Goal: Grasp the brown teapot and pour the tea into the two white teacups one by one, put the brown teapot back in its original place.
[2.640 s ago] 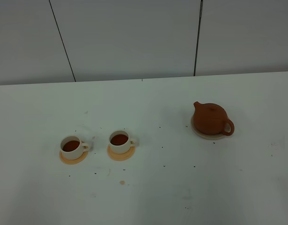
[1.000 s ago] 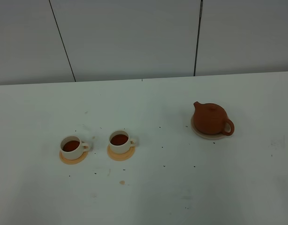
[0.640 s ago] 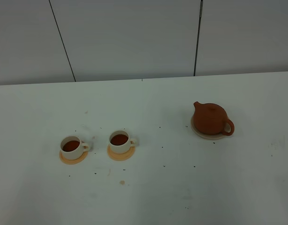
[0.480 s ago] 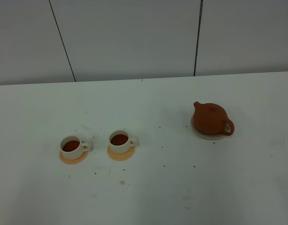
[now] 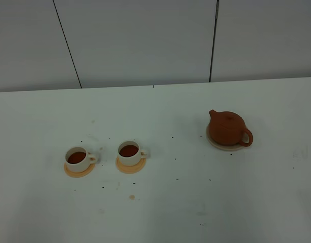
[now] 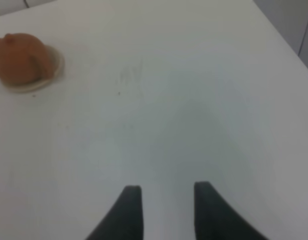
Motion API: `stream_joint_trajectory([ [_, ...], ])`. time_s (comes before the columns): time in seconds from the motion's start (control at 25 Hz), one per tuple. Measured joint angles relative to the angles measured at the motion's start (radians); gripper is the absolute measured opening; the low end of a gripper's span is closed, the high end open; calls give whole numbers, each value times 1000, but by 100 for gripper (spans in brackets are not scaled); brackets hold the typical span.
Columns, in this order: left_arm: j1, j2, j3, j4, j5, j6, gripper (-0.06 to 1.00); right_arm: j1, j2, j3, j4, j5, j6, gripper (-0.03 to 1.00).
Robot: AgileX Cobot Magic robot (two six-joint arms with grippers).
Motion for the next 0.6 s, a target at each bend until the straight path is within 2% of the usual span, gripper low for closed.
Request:
stream_joint_trajectory([
  [0.6, 0, 0, 0, 0, 0, 0, 23, 0, 0, 0, 0, 0, 0, 24],
])
